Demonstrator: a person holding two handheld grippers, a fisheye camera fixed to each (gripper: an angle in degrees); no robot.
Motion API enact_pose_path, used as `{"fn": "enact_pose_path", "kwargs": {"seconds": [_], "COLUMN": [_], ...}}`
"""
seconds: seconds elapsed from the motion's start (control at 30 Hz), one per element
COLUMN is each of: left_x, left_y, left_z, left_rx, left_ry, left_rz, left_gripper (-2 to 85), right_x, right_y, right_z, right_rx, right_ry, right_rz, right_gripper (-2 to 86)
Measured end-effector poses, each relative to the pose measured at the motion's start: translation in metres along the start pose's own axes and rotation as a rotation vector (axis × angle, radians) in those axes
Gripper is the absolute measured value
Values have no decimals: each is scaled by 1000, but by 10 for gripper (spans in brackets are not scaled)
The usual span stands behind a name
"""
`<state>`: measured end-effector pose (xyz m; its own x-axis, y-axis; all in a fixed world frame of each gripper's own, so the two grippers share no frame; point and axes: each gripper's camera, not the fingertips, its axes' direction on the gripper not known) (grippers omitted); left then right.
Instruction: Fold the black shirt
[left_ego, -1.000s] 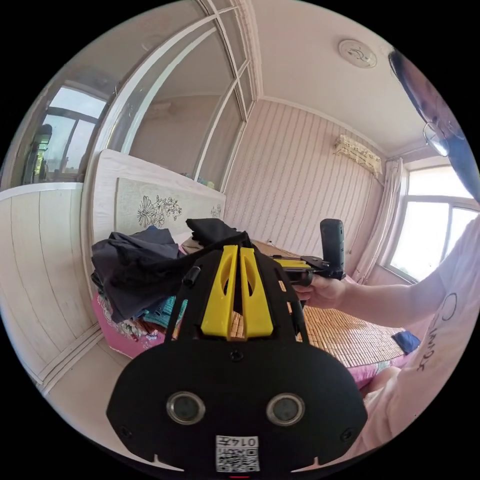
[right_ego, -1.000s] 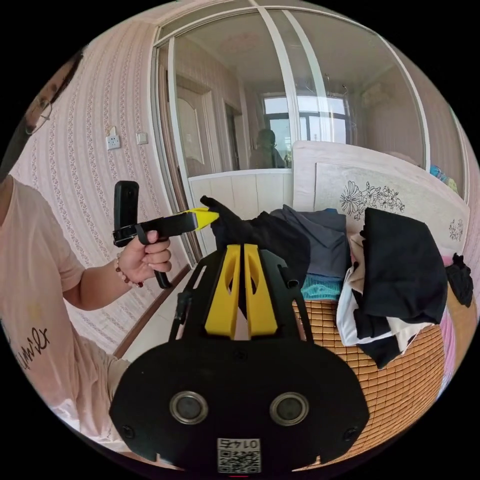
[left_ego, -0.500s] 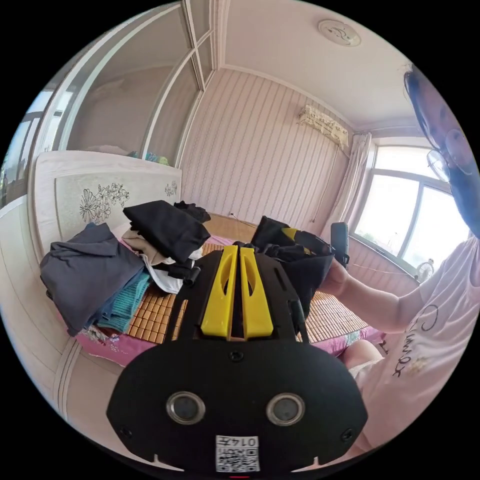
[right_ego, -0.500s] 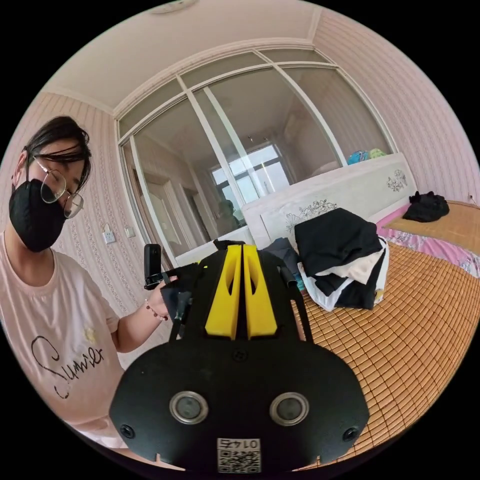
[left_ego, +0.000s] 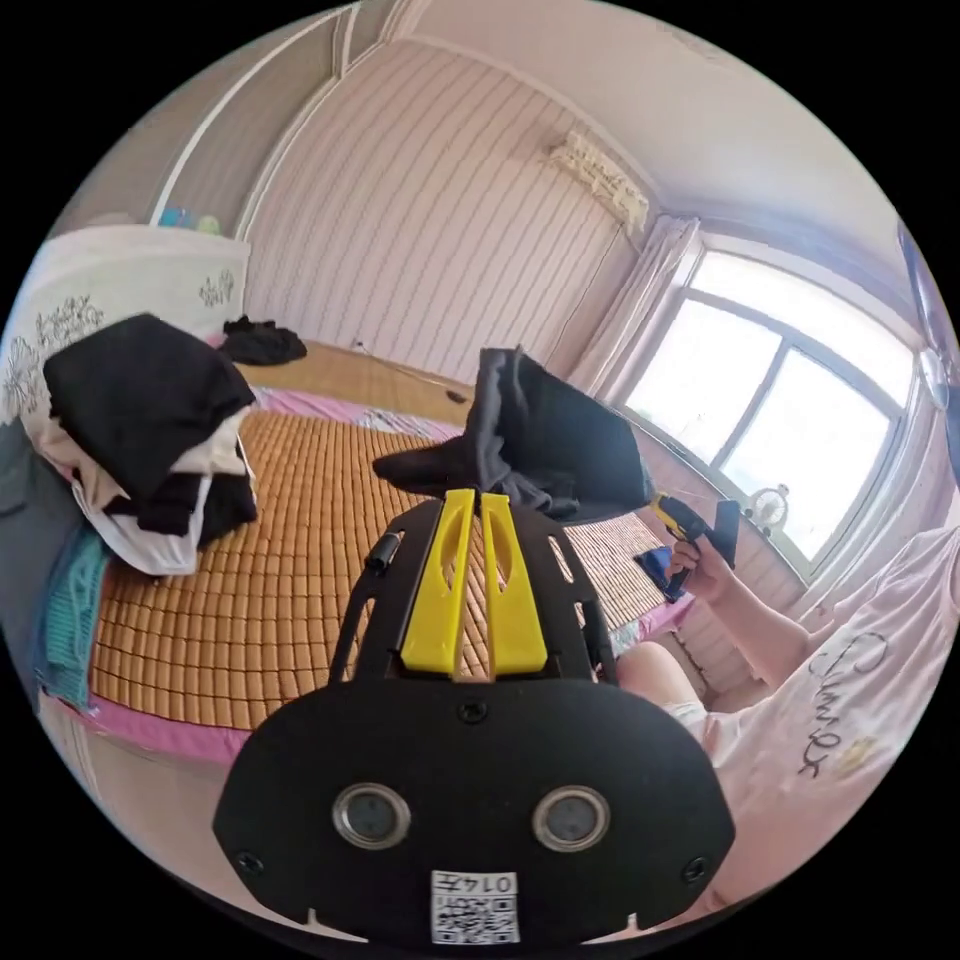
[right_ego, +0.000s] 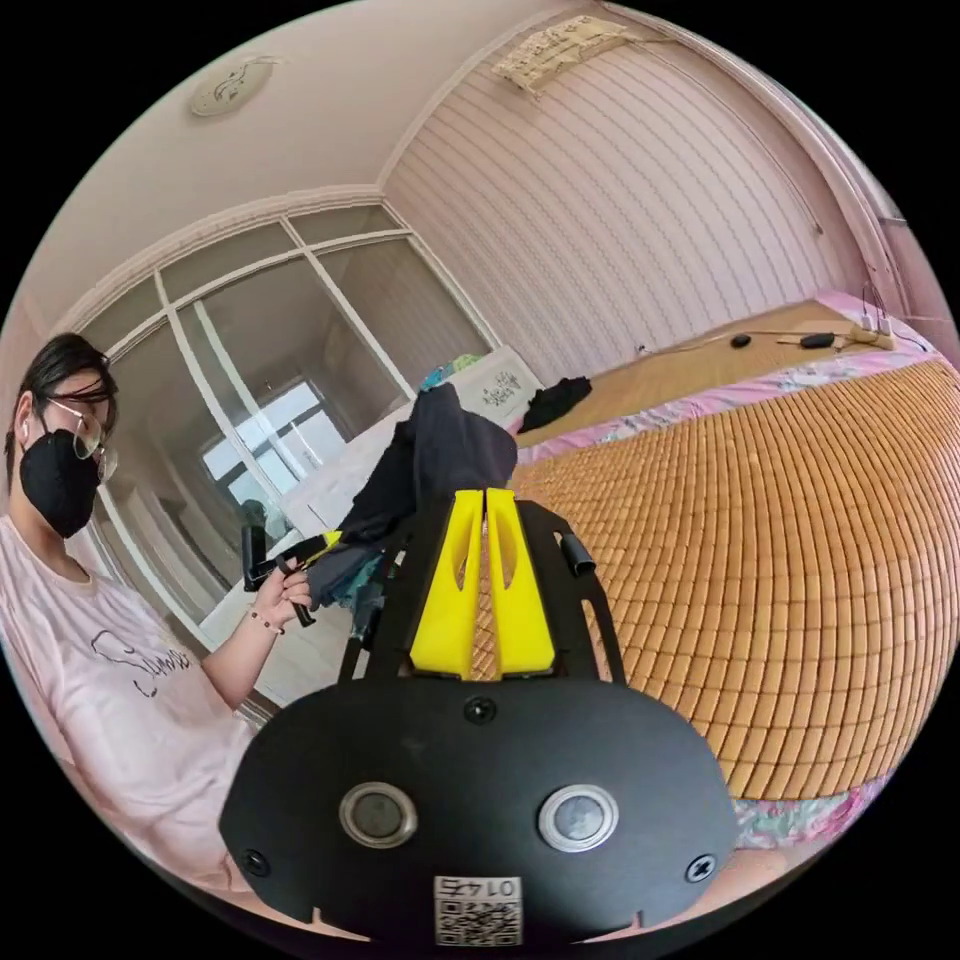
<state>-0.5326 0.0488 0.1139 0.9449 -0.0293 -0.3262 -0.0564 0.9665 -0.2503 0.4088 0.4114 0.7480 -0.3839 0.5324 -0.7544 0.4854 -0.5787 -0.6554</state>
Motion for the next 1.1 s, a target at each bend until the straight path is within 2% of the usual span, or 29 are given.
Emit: {"fn": "enact_pose_path", "kwargs": {"seconds": [0.07, 0.13, 0.23, 0.37, 0.53, 0.63, 0.7, 0.83, 0.9, 0.93, 1.0, 1.07, 1.1], "left_x": [-11, -18, -4, 17, 11, 0, -6, -7, -3, -1, 1, 0, -1], "left_y": [11, 33, 52, 48, 23, 16, 16, 22, 22, 24, 27, 26, 21], "left_z": [43, 101, 140, 152, 165, 172, 178, 203, 203, 205, 200, 186, 169], "left_rx": [-96, -284, -474, -535, -537, -561, -589, -708, -702, -731, -742, -715, -643], "left_ry": [24, -7, -78, -56, -177, -207, -211, -154, -193, -174, -131, -115, -72], "left_rz": [-47, -73, 30, 99, 43, 2, -25, -76, -47, -25, 3, 11, 3], "left_gripper": [-10, -10, -10, -10, -7, 3, 36, 74, 45, 12, 1, -4, -6], "right_x": [39, 74, 85, 74, 74, 78, 81, 102, 98, 95, 91, 92, 92], "right_y": [35, 73, 92, 86, 87, 89, 93, 114, 115, 115, 113, 108, 104], "right_z": [3, 2, -11, -9, 37, 32, 23, 22, 10, -2, -27, -56, -80], "right_rx": [-162, -327, -329, -325, -535, -536, -511, -672, -677, -638, -544, -463, -384], "right_ry": [131, 270, 308, 399, 614, 718, 687, 661, 691, 727, 705, 677, 628], "right_rz": [133, 264, 293, 141, -51, -45, -16, 62, 33, 34, 47, 101, 144], "right_gripper": [6, 14, 43, 85, 127, 111, 111, 94, 50, 28, 19, 14, 12]}}
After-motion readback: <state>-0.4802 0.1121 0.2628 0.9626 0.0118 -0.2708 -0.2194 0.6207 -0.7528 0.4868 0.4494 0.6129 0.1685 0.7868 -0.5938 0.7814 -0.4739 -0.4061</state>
